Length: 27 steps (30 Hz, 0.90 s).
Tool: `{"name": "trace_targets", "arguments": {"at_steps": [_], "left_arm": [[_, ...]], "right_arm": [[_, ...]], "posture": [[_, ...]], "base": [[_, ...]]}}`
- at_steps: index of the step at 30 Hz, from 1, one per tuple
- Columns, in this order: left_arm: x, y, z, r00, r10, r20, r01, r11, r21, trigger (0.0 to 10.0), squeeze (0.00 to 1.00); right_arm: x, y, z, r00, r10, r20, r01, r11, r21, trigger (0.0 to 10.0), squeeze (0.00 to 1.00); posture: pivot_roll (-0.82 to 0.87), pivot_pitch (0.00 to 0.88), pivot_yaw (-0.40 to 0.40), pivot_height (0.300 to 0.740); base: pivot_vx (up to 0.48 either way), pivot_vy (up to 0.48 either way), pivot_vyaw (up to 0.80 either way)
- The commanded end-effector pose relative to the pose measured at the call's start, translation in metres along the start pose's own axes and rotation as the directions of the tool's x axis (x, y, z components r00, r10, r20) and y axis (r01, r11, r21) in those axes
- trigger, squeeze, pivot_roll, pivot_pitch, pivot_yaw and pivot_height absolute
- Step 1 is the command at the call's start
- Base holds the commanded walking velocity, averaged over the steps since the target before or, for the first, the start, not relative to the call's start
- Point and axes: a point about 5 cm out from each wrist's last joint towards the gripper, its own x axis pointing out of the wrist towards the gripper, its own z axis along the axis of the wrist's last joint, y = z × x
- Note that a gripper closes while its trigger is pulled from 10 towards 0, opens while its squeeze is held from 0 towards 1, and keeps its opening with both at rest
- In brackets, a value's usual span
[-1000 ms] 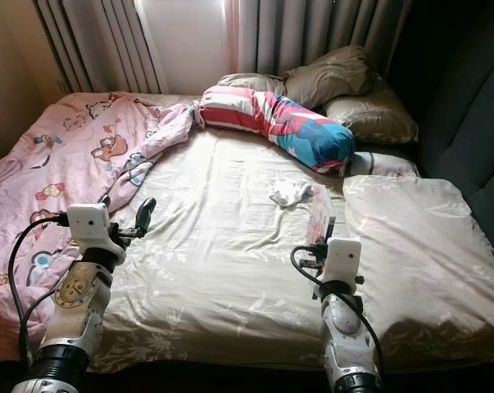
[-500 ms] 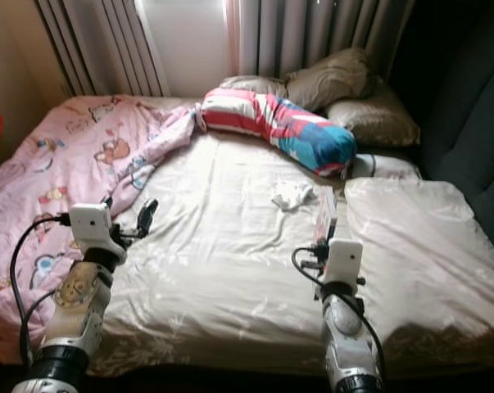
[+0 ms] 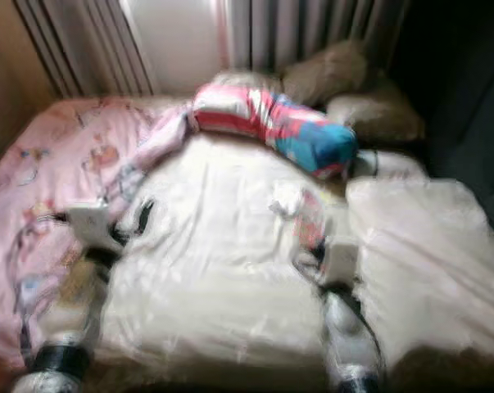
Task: Clean up the room
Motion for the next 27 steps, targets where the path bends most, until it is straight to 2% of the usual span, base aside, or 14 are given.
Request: {"name": "trace_targets", "arguments": {"at_steps": [1,13,18,20,22,25,26,27], "left_arm": [[-0.008,0.022,-0.002,0.998,0.062,-0.025,-0.062,0.998,0.027,10.0,0.0],[-0.01,0.023,-0.002,0.998,0.055,-0.037,-0.054,0.998,0.031,10.0,0.0],[-0.011,0.024,-0.002,0.998,0.049,-0.042,-0.048,0.998,0.033,10.0,0.0],[-0.012,0.024,-0.001,0.998,0.046,-0.044,-0.045,0.998,0.034,10.0,0.0],[-0.012,0.024,-0.001,0.998,0.044,-0.045,-0.043,0.998,0.035,10.0,0.0],[-0.012,0.025,-0.001,0.998,0.045,-0.046,-0.043,0.998,0.036,10.0,0.0],[-0.013,0.026,-0.001,0.998,0.047,-0.045,-0.045,0.998,0.038,10.0,0.0],[-0.013,0.026,-0.001,0.998,0.047,-0.045,-0.045,0.998,0.038,10.0,0.0]], "right_arm": [[0.006,0.023,0.018,0.995,0.061,0.078,-0.063,0.998,0.016,10.0,0.0],[0.005,0.016,0.01,0.999,0.021,0.039,-0.022,1.0,0.008,10.0,0.0],[0.007,0.009,0.004,1.0,-0.031,-0.001,0.031,1.0,0.005,10.0,0.0],[0.01,0.004,-0.001,0.996,-0.071,-0.052,0.068,0.996,-0.054,10.0,0.0],[0.011,-0.002,-0.004,0.991,-0.112,-0.068,0.109,0.993,-0.047,10.0,0.0],[0.012,-0.002,0.001,0.993,-0.108,-0.038,0.107,0.994,-0.037,10.0,0.0],[0.013,-0.001,0.005,0.994,-0.107,-0.004,0.106,0.989,-0.105,10.0,0.0],[0.013,-0.001,0.005,0.994,-0.107,-0.004,0.106,0.989,-0.105,10.0,0.0]], "posture": [[-0.01,0.0,0.019,0.74],[0.0,0.002,0.027,0.74],[0.0,0.021,0.036,0.74],[0.0,0.026,0.036,0.74],[0.01,0.028,0.036,0.74],[0.01,0.029,0.036,0.74],[0.01,0.031,0.035,0.74],[0.01,0.031,0.035,0.74]], "base": [[0.3,0.0,0.0],[0.022,0.0,0.0],[0.0,0.0,0.0],[0.0,0.0,0.0],[0.0,0.0,0.0],[0.0,0.0,0.0],[0.0,0.0,0.0],[0.0,0.0,0.0]]}}
